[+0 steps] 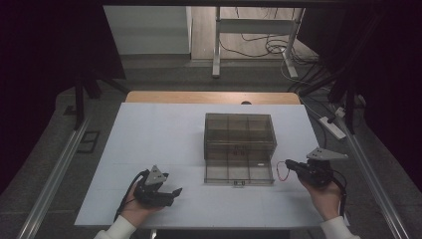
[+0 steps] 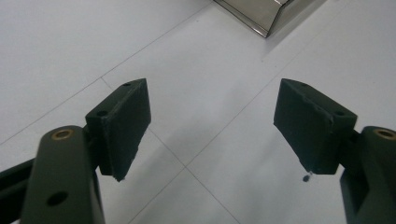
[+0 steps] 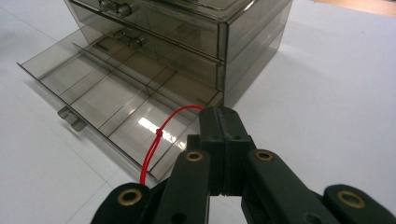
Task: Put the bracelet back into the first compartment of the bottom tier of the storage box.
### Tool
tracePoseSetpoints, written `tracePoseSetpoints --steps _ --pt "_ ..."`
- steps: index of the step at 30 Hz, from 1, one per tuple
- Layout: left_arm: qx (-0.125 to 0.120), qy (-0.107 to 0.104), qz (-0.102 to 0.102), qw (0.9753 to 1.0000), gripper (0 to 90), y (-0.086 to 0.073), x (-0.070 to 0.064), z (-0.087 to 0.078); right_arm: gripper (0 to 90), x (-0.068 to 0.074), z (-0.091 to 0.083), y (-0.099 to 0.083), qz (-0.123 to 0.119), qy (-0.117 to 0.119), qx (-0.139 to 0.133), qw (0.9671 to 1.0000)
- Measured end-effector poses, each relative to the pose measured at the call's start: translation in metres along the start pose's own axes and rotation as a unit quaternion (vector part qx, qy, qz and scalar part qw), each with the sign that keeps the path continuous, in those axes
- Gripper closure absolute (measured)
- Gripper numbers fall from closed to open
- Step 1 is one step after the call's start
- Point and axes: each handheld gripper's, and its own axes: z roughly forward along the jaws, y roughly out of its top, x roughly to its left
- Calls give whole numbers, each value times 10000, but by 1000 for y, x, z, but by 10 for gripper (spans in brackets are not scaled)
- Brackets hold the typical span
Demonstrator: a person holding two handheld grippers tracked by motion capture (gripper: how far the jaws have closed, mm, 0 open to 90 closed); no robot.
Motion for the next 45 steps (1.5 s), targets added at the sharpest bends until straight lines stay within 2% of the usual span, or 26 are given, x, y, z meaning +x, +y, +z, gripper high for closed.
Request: tracePoseSetpoints --steps 21,31,45 --pt "22 -16 56 10000 260 0 0 1 888 18 17 11 -191 145 -63 9997" --pt "-5 -15 63 10000 259 0 1 0 888 30 24 24 -333 200 -149 9991" --pt "-10 -20 73 10000 259 1 0 0 889 39 32 30 -417 316 -146 9985"
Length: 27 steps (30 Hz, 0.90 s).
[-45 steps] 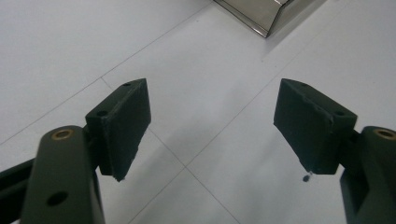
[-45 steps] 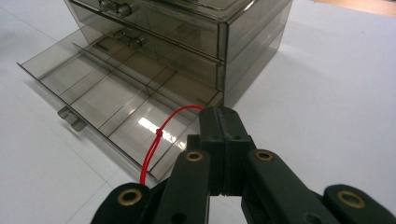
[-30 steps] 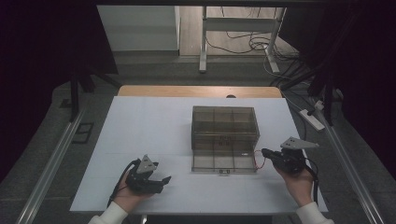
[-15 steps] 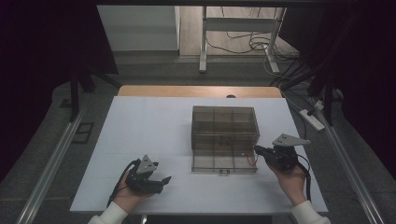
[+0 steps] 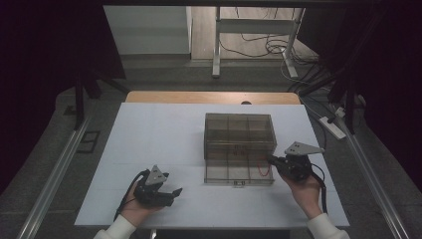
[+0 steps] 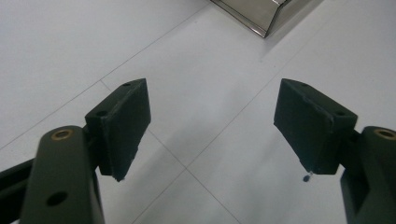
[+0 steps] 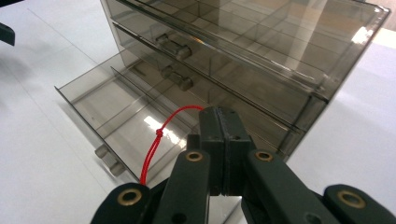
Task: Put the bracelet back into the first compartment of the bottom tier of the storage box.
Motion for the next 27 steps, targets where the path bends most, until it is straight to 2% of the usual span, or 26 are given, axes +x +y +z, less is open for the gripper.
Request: tracePoseSetpoints --steps 27 --pt "-3 -7 11 10000 259 0 1 -1 888 29 35 21 -262 357 34 9990"
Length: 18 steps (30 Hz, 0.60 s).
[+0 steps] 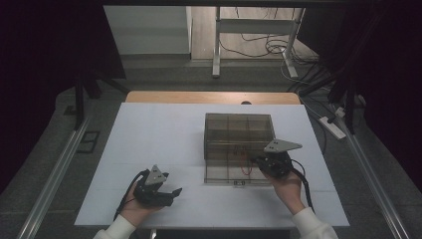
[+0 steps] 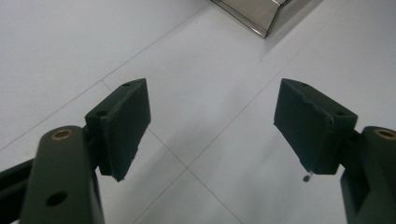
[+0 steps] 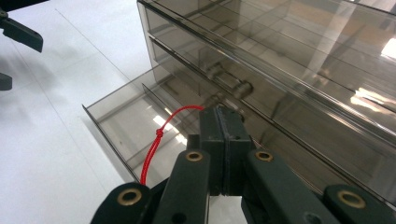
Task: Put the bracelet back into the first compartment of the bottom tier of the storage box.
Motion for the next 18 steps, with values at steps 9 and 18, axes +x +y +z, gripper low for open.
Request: tracePoseSetpoints --steps 9,18 --pt "1 -11 14 10000 258 0 0 0 888 10 12 8 -100 98 3 9999" --pt "13 -23 20 10000 258 0 0 0 889 15 22 13 -142 177 42 9997"
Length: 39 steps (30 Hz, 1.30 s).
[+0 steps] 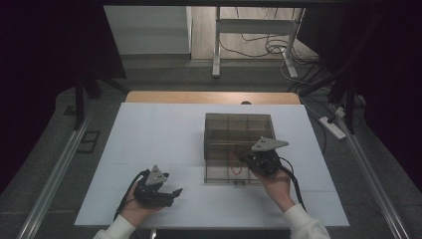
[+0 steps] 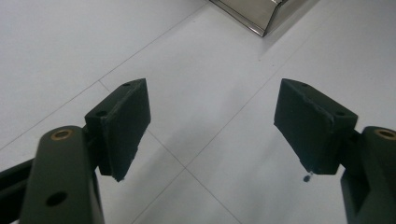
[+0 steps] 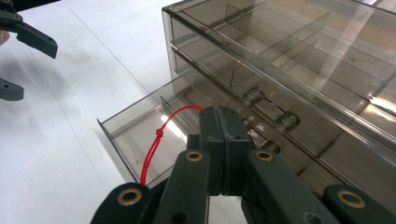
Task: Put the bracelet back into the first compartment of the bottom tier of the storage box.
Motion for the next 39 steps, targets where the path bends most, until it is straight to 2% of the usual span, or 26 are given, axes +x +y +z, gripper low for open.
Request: tracePoseSetpoints --steps 39 --pt "19 -28 33 10000 257 0 0 1 888 21 38 10 -259 246 228 9991"
